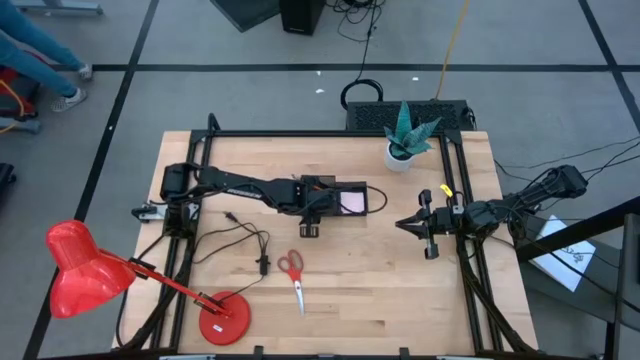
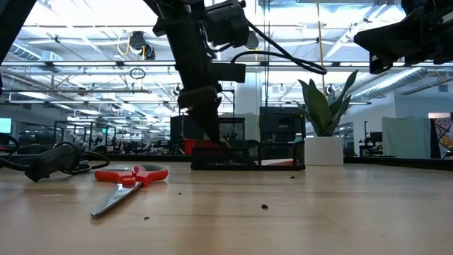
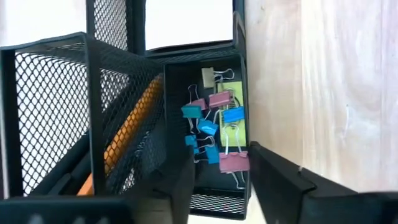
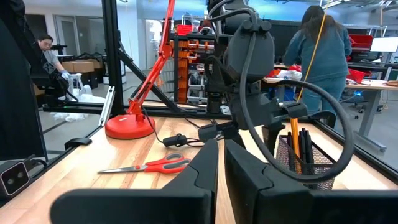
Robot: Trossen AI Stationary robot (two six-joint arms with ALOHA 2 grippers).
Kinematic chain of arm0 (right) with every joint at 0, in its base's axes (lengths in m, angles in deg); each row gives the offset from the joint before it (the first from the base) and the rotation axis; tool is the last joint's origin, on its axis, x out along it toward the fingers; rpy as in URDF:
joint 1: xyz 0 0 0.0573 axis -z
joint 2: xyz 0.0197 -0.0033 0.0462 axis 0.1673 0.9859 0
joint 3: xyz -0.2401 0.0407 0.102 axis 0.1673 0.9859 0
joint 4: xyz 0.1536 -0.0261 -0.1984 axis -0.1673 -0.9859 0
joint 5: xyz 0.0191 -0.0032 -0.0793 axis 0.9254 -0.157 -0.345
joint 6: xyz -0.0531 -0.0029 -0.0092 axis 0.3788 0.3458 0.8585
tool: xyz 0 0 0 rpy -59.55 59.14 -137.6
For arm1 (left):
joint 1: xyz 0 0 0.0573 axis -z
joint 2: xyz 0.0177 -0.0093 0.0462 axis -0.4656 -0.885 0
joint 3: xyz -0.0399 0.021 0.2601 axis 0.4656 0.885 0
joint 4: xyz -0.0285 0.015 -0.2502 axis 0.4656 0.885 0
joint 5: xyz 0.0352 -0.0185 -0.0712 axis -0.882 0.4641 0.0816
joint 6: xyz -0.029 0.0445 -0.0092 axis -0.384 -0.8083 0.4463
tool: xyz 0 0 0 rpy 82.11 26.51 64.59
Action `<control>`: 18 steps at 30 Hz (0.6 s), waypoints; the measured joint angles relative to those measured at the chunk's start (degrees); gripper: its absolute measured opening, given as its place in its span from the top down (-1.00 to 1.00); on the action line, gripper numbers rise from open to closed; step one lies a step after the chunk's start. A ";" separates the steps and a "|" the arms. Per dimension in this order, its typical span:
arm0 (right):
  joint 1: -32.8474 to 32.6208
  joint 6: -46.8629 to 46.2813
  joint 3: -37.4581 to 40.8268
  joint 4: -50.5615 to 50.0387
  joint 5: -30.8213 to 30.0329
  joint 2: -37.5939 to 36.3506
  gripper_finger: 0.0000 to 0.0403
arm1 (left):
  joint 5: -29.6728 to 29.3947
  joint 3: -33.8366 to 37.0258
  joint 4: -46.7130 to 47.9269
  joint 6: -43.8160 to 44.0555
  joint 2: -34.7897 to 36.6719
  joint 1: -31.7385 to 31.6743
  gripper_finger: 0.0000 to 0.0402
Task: Pick and place office supplies into organizer
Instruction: Put the pink binder clip into the black desk organizer
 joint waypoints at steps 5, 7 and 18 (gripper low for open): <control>-0.01 0.00 0.00 0.00 0.00 -0.01 0.91 | 0.32 0.02 -0.05 2.47 0.00 0.31 0.55; -0.01 0.00 0.00 0.00 0.00 -0.01 0.91 | -0.37 0.02 -0.03 4.29 0.00 0.20 0.63; 0.00 0.00 0.00 0.98 0.09 -0.02 0.91 | 9.96 0.02 0.16 28.47 0.04 -3.16 0.33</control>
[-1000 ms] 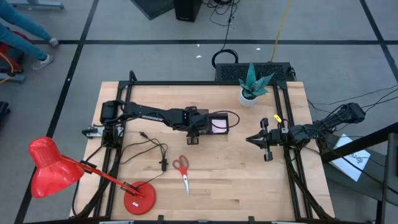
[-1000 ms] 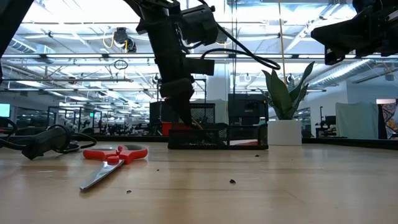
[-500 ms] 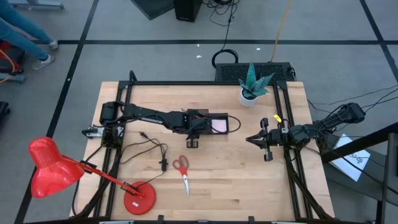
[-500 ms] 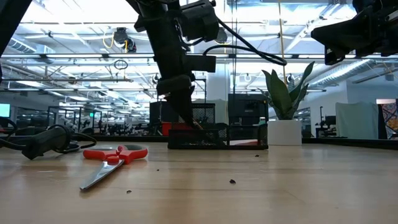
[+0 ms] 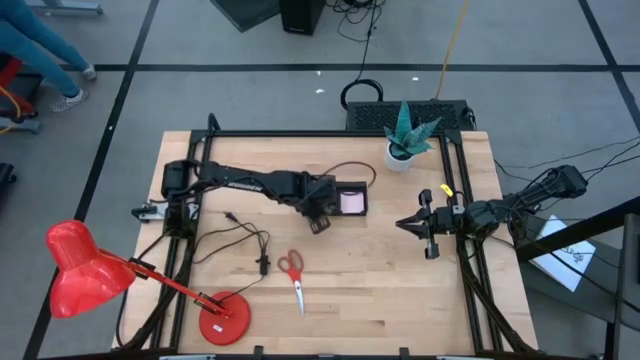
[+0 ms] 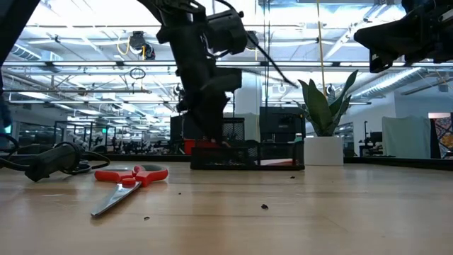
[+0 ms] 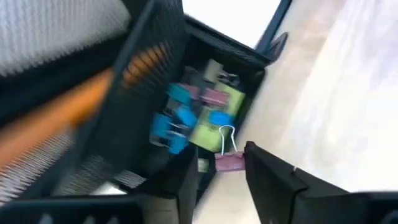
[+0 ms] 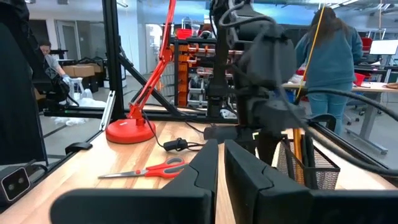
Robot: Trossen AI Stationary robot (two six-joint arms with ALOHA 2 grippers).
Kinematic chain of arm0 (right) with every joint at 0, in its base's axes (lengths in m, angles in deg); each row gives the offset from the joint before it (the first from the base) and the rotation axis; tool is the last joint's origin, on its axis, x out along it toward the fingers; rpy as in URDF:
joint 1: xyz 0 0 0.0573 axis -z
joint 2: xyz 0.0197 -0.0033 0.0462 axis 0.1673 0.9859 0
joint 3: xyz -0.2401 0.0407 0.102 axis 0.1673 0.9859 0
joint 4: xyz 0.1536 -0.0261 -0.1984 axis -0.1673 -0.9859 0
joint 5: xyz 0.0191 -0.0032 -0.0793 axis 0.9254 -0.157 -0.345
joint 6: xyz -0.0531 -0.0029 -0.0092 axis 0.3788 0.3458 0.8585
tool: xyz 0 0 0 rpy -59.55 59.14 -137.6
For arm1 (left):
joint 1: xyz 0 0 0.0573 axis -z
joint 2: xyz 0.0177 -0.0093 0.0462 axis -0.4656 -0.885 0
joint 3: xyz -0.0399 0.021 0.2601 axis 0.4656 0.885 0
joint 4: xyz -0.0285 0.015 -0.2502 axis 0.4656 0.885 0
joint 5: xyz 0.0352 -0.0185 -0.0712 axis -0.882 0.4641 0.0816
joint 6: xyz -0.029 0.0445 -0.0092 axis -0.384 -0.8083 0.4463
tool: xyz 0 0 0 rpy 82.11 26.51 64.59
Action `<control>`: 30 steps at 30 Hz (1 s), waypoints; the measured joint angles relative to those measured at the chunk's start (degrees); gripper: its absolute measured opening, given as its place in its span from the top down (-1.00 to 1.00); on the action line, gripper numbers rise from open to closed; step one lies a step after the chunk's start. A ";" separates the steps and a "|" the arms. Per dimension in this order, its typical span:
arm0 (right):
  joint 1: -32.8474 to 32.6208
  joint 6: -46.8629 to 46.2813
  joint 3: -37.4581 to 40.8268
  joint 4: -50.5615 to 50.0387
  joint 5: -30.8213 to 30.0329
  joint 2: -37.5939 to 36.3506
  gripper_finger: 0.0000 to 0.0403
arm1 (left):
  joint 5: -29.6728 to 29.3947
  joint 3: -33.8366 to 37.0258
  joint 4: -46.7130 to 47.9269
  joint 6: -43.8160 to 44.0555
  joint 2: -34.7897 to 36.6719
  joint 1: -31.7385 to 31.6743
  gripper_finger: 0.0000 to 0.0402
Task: Pick and place office supplies into organizer
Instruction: Put the pink binder clip into the black desk organizer
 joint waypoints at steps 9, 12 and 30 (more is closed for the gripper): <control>-0.02 0.00 0.00 0.70 1.48 0.02 0.91 | 2.85 0.00 -0.10 5.98 0.00 -0.25 0.08; -0.02 0.00 0.00 0.74 1.99 0.02 0.91 | -0.52 0.00 -0.03 6.68 0.00 0.05 0.17; -0.02 0.00 0.00 1.62 2.88 0.02 0.91 | -9.68 0.00 0.34 9.26 0.00 1.36 0.07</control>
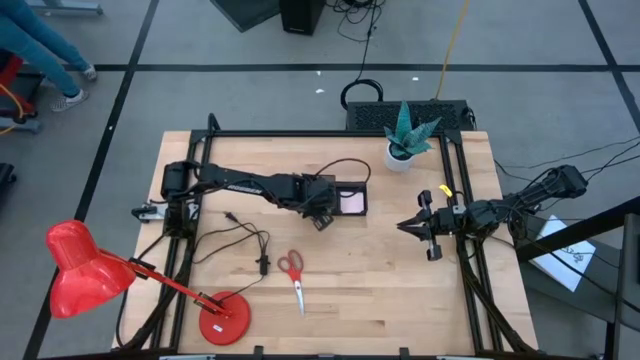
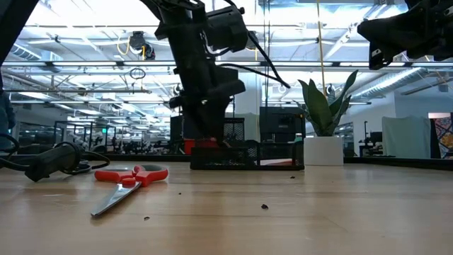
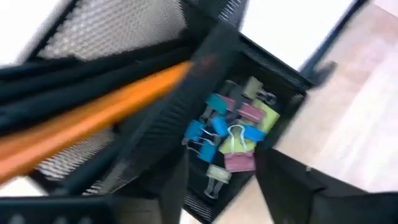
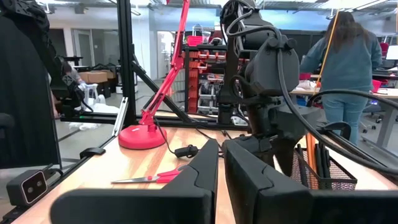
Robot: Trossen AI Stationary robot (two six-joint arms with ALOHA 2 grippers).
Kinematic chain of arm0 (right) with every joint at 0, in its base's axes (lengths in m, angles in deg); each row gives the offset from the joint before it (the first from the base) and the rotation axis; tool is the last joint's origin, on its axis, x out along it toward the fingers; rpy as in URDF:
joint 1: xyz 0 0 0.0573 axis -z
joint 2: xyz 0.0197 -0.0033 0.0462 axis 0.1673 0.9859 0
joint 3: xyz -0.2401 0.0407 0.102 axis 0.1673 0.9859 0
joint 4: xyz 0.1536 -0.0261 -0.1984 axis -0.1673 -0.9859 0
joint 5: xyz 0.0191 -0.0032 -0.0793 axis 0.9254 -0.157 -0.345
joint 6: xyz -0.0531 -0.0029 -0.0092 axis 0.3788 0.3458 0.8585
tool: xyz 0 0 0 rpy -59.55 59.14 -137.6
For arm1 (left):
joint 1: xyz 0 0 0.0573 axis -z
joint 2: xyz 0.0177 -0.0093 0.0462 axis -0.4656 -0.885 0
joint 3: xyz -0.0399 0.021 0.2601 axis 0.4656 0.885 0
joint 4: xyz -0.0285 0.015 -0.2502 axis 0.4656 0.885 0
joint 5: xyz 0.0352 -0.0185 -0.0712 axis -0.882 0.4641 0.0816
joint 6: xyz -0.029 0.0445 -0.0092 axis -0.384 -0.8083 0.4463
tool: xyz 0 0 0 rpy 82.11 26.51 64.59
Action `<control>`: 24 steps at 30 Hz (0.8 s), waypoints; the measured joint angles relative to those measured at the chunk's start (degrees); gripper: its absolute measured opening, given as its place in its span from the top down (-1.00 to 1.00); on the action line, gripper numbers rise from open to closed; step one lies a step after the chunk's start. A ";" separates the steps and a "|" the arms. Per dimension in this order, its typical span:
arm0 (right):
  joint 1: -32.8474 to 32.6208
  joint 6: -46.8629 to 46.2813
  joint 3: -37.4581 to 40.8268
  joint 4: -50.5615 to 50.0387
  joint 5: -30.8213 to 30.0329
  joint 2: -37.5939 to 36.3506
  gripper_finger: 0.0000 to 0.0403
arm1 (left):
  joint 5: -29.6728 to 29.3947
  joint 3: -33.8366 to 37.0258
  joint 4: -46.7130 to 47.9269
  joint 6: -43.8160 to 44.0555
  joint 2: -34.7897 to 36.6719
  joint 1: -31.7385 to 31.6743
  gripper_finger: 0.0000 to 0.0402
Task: Pick and place office supplies into organizer
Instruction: Put the pink binder clip into the black desk organizer
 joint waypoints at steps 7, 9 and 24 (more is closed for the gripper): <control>0.00 0.00 0.00 0.00 0.00 0.00 0.91 | -11.78 0.00 3.18 1.07 0.00 3.61 -0.08; 0.00 0.03 0.00 0.00 0.00 0.00 0.91 | -14.44 0.00 2.90 1.44 0.00 4.87 -0.02; 0.01 0.07 0.00 1.95 1.52 0.00 0.91 | -17.21 0.02 2.09 3.96 -4.74 6.94 0.51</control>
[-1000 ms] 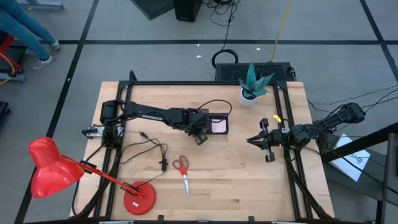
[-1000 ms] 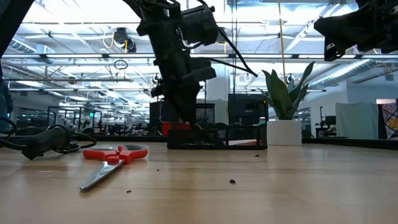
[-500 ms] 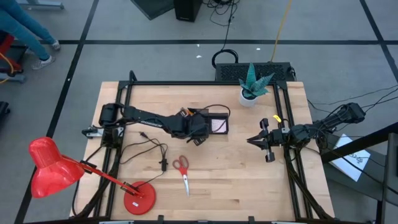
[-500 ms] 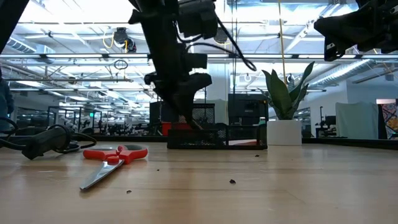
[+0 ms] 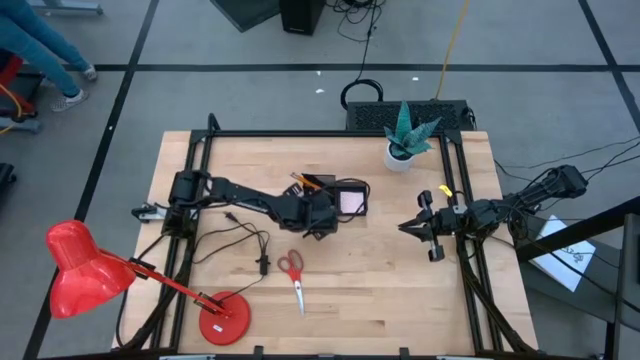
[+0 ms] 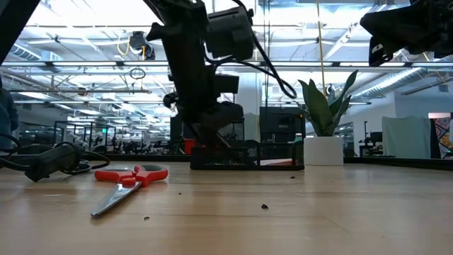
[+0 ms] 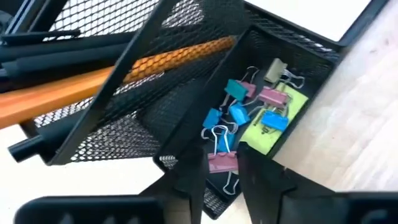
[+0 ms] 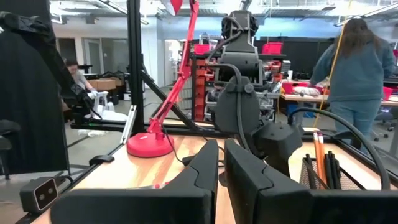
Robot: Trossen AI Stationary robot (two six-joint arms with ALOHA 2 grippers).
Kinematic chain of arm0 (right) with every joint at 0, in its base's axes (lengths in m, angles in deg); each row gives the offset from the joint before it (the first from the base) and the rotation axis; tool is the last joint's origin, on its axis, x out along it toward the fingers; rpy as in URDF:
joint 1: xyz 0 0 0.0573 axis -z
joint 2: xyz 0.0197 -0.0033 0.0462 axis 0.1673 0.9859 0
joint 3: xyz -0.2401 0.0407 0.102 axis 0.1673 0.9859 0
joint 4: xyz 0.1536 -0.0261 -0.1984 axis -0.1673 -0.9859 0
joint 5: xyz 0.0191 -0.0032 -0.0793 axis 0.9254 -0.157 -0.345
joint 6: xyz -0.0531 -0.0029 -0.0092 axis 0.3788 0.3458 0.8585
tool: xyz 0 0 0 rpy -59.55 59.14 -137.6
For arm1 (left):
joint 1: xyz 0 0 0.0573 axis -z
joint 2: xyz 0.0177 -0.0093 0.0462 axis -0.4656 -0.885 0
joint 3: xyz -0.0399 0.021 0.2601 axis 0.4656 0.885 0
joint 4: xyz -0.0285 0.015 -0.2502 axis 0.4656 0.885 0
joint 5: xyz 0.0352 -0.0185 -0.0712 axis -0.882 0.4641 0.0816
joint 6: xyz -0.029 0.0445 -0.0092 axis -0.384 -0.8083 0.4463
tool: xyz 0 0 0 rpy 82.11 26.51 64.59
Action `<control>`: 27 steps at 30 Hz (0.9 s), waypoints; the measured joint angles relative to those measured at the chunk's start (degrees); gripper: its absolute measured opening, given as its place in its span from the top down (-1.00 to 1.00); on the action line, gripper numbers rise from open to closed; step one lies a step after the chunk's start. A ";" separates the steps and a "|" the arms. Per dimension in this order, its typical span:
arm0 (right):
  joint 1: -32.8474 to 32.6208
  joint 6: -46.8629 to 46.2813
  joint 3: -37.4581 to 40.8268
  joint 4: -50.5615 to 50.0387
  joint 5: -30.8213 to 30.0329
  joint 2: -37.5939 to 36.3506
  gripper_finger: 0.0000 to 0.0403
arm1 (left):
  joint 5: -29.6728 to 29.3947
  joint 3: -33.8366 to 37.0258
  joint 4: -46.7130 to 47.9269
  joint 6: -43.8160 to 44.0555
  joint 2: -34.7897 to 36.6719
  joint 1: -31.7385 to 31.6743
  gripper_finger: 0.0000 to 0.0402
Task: Pick and place office supplies into organizer
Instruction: Put the pink binder clip into the black desk organizer, then adjust the black desk organizer
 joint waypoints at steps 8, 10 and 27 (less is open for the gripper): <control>0.02 0.06 0.00 -0.02 0.01 -0.02 0.91 | 0.68 -0.06 -1.31 -2.92 0.83 -0.01 0.25; 0.02 0.04 0.00 -0.04 -0.01 0.00 0.91 | 0.38 -0.04 -1.30 -2.32 0.83 -0.03 0.07; 0.02 0.02 0.00 -0.15 0.00 -0.02 0.91 | -0.38 -0.02 -0.78 -2.76 2.42 0.32 0.43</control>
